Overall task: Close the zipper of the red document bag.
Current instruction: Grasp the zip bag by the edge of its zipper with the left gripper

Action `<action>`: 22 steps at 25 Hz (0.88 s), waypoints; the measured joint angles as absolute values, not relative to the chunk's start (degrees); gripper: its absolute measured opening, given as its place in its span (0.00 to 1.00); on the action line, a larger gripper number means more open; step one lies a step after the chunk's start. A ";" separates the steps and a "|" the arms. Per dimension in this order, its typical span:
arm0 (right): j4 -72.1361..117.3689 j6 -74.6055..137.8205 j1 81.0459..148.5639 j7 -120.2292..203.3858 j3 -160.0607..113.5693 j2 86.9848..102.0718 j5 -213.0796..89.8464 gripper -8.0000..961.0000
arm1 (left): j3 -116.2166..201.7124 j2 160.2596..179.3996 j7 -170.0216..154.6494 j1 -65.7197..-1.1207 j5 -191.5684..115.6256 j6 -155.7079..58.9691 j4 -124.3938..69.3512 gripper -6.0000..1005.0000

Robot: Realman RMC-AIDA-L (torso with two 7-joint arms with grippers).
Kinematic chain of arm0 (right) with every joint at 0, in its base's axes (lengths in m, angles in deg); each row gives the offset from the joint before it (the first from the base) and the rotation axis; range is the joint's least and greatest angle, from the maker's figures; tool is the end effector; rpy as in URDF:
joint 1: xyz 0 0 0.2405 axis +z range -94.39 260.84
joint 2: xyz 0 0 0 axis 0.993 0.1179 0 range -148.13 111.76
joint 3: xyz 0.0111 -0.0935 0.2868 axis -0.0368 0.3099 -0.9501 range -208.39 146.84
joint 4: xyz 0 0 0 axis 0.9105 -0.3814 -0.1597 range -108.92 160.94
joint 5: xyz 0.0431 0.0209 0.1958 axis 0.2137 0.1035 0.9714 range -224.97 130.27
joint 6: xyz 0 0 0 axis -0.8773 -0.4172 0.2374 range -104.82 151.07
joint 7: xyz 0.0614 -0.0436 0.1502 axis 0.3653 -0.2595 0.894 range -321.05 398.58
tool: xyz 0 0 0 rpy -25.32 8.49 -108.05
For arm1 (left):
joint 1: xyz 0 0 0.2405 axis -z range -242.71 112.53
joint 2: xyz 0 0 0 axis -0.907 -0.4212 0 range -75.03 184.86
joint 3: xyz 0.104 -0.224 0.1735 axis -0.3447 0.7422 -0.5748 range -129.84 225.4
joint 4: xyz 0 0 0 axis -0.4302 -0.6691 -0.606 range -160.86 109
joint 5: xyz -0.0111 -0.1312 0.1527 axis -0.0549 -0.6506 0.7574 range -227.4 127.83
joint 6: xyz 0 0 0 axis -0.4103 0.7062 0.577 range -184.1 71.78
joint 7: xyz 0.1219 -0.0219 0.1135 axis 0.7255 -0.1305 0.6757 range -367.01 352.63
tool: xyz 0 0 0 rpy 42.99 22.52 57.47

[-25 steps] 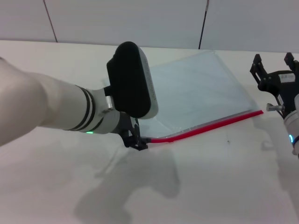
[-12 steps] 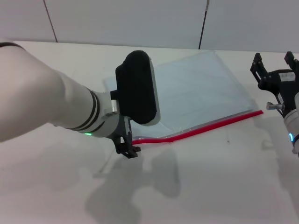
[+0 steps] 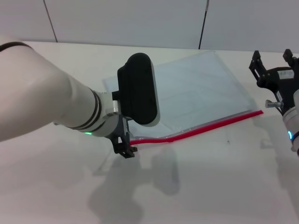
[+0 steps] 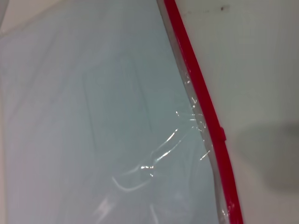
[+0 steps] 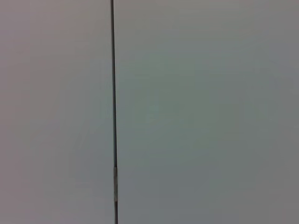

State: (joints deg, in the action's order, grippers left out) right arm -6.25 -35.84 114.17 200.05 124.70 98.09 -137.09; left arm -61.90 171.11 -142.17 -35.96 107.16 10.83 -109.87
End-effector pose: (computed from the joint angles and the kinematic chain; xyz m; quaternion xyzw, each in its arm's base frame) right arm 0.2895 0.4005 -0.0726 -0.6967 0.2510 0.2785 0.6116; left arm -0.2101 0.3640 -0.0946 -0.9443 0.0265 0.2416 0.2216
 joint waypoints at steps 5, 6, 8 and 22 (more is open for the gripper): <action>-6.25 -35.80 114.17 200.08 124.70 98.10 -137.09 0.83 | -63.07 171.15 -142.35 -35.18 107.23 10.71 -108.33 0.85; -6.25 -35.79 114.18 200.08 124.70 98.09 -137.09 0.83 | -63.25 171.16 -142.35 -35.07 107.25 10.60 -108.03 0.85; -6.25 -35.78 114.23 200.09 124.70 98.10 -137.09 0.83 | -63.36 171.17 -142.36 -34.82 107.29 10.49 -107.61 0.85; -6.25 -35.06 114.54 200.13 124.70 98.09 -137.09 0.83 | -65.40 171.28 -147.21 -32.20 113.96 6.65 -103.31 0.84</action>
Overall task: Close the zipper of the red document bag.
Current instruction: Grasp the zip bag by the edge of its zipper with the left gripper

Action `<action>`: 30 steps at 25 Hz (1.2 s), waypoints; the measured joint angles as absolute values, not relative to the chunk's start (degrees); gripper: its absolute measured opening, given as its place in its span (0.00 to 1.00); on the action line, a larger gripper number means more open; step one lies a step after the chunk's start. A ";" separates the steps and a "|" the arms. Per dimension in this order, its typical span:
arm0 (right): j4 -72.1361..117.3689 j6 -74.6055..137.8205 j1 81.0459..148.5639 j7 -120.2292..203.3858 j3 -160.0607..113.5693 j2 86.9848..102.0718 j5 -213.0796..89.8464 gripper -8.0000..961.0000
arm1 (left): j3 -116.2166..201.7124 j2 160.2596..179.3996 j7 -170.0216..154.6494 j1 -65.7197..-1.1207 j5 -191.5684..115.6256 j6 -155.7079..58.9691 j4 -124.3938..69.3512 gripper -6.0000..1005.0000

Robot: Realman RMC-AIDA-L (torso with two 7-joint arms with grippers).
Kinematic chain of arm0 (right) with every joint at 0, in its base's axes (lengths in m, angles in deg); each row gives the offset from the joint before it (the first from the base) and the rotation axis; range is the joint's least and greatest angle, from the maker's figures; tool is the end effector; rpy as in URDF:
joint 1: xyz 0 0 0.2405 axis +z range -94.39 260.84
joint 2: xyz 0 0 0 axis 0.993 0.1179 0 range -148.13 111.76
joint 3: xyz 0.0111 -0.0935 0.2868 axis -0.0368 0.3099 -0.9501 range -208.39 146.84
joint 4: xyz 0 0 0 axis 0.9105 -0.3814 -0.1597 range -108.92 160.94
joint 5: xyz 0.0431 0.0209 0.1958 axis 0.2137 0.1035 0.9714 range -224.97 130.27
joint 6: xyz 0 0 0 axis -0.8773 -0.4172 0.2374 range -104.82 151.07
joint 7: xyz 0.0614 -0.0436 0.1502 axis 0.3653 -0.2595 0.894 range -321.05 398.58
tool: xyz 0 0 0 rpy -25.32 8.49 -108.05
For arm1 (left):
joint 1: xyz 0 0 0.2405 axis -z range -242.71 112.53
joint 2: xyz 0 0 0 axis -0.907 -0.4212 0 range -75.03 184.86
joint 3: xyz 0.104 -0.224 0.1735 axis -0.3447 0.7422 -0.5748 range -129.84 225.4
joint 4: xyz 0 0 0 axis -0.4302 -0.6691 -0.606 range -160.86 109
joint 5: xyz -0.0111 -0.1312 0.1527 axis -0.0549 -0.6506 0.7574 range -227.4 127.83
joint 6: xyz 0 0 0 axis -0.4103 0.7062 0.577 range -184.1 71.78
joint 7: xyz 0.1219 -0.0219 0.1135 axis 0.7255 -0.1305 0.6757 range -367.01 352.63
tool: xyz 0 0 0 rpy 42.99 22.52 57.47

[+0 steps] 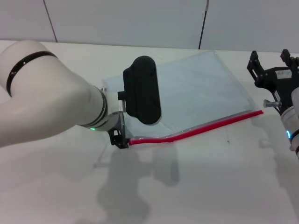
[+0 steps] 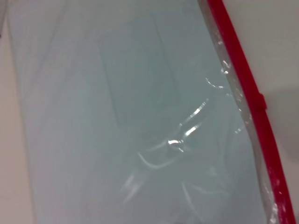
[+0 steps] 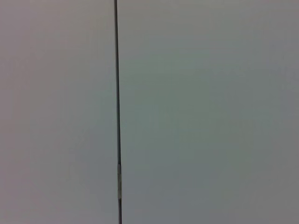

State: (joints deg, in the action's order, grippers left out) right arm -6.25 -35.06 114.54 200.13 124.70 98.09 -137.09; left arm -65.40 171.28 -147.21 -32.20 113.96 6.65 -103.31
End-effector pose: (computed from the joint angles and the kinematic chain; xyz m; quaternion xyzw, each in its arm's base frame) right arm 0.2880 0.4022 -0.0746 -0.7004 0.2525 0.2769 0.6074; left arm -0.2176 0.3841 -0.1019 -0.9240 0.0412 0.2832 0.2536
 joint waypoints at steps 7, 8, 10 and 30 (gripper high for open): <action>-6.24 -35.05 114.58 200.13 124.70 98.09 -137.09 0.83 | -66.56 171.28 -147.35 -32.17 113.82 5.80 -103.19 0.84; -6.24 -35.05 114.58 200.13 124.70 98.09 -137.09 0.83 | -66.69 171.28 -147.37 -32.17 113.80 5.71 -103.19 0.84; -6.24 -35.05 114.59 200.13 124.70 98.10 -137.09 0.83 | -66.87 171.28 -147.41 -32.24 113.67 5.31 -103.18 0.84; -6.24 -35.05 114.78 200.13 124.57 98.09 -137.09 0.83 | -68.81 171.28 -148.84 -32.47 113.52 4.17 -104.03 0.84</action>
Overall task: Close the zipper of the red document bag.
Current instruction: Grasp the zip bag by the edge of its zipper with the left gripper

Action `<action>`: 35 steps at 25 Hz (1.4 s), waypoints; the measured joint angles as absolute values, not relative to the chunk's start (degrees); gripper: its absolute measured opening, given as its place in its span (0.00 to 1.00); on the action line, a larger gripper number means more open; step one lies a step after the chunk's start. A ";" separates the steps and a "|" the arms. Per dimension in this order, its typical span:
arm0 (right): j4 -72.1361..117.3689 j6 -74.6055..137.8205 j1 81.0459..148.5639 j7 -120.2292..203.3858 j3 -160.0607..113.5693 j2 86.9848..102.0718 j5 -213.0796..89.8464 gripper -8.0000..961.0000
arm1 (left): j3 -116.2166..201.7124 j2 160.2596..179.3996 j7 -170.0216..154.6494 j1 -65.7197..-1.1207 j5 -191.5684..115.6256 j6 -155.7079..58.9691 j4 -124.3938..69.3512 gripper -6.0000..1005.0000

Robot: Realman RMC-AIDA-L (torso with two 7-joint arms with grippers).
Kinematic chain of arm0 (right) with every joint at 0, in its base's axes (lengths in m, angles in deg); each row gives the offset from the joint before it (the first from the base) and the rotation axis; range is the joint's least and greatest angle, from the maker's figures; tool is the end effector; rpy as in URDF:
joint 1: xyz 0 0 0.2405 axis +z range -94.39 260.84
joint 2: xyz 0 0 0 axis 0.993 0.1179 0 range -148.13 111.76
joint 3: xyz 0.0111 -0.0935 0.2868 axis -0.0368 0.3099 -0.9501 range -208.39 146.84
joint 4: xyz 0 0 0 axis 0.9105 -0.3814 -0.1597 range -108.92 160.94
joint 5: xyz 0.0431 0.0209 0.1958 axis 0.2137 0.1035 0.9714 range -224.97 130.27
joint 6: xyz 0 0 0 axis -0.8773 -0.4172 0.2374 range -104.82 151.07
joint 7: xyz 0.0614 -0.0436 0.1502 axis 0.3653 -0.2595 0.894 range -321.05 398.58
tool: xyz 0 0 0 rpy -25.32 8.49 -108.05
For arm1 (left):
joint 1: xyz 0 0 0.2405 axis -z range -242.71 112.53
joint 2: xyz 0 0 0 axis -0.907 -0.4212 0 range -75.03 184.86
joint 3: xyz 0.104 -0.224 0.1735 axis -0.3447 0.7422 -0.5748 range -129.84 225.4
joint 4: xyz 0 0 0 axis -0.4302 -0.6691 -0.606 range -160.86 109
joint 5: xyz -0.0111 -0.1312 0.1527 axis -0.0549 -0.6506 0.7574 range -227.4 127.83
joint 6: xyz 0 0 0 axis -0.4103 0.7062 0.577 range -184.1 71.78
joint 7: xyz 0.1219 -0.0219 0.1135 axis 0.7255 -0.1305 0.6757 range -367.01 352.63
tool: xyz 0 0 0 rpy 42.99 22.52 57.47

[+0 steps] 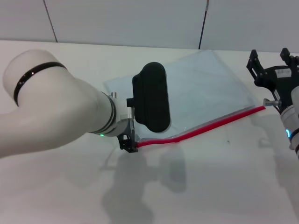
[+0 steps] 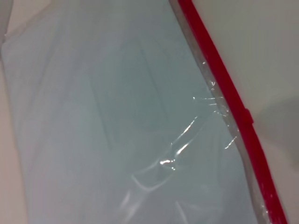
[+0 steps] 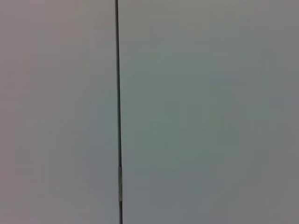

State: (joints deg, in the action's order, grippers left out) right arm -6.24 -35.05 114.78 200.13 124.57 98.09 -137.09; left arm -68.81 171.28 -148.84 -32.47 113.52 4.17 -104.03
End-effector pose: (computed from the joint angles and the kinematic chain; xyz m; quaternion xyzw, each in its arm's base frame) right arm 0.2864 0.4037 -0.0742 -0.7002 0.2515 0.2784 0.6074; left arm -0.2092 0.3768 -0.1142 -0.9289 0.0577 0.2660 0.2511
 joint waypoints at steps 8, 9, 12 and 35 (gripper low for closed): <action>-6.24 -35.05 114.78 200.13 124.52 98.09 -137.08 0.83 | -69.23 171.28 -149.05 -32.69 113.45 4.57 -105.32 0.84; -6.24 -35.05 114.79 200.13 124.52 98.09 -137.09 0.83 | -69.43 171.28 -149.11 -32.70 113.44 4.73 -105.34 0.84; -6.24 -34.35 114.87 200.13 124.19 98.10 -137.08 0.83 | -69.83 171.28 -149.30 -32.67 113.43 4.90 -105.35 0.84; -5.53 -32.85 115.36 200.13 123.38 98.10 -137.09 0.83 | -71.36 171.29 -149.70 -32.52 113.15 5.97 -106.97 0.84</action>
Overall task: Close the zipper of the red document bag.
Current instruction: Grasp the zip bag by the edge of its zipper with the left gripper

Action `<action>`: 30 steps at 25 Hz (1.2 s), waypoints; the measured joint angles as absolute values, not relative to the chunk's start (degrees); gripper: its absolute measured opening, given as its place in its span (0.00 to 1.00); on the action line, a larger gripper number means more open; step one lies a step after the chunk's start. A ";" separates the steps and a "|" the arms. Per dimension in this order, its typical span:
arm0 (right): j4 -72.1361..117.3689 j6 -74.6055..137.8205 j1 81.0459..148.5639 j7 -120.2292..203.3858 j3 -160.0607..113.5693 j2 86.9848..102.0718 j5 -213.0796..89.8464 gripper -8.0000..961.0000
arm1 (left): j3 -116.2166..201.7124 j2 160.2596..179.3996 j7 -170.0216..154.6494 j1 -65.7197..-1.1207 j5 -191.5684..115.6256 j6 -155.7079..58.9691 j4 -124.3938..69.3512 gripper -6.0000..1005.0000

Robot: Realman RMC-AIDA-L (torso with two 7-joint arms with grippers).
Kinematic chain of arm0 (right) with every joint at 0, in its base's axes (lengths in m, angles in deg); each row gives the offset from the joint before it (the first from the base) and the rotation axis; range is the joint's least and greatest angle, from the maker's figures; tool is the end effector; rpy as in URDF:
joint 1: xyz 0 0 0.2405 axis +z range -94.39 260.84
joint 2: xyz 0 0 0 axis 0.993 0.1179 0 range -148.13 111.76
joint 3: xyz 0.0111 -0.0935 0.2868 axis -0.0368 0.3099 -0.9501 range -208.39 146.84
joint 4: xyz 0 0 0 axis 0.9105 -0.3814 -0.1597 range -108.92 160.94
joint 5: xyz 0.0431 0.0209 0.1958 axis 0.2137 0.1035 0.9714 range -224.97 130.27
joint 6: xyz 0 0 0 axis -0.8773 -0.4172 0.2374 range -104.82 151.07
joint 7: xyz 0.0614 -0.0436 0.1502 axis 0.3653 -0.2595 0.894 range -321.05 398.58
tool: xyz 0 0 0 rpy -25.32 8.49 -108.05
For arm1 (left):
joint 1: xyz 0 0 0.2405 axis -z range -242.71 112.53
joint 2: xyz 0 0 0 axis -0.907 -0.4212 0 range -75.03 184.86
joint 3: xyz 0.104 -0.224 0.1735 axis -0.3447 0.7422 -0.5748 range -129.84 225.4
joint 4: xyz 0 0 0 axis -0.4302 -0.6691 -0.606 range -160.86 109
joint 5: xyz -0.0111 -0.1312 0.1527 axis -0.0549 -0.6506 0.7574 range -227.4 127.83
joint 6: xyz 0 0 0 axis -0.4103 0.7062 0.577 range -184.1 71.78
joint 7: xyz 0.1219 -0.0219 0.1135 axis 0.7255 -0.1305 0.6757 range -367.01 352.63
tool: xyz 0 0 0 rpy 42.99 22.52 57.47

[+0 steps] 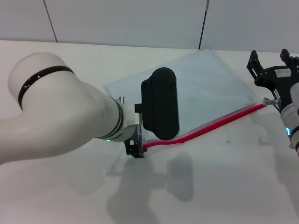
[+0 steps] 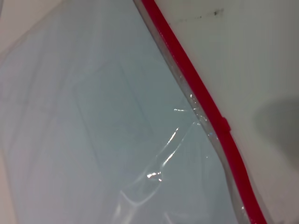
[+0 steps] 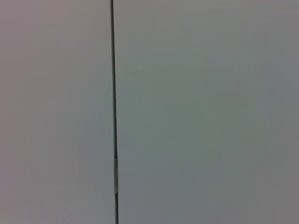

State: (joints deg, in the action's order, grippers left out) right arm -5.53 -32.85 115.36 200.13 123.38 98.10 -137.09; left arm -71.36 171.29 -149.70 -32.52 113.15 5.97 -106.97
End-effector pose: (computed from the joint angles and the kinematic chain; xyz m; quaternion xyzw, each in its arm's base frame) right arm 0.2891 0.4089 -0.0747 -0.7025 0.2593 0.2682 0.6060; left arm -0.1978 0.3650 -0.1204 -0.9325 0.0739 0.2617 0.2375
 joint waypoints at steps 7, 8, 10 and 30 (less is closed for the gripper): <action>-5.54 -32.85 115.45 200.13 123.34 98.10 -137.09 0.83 | -71.42 171.36 -149.74 -32.33 111.68 5.81 -106.98 0.84; -5.54 -32.85 115.48 200.13 123.32 98.10 -137.09 0.83 | -71.42 171.37 -149.74 -32.31 111.69 5.64 -106.91 0.84; -5.54 -32.86 115.59 200.13 123.30 98.14 -137.09 0.83 | -71.39 171.37 -149.74 -32.27 111.87 5.36 -106.66 0.84; -5.89 -32.77 115.66 200.13 123.21 98.18 -137.09 0.83 | -70.53 171.28 -149.74 -32.01 112.33 -5.21 -100.40 0.84</action>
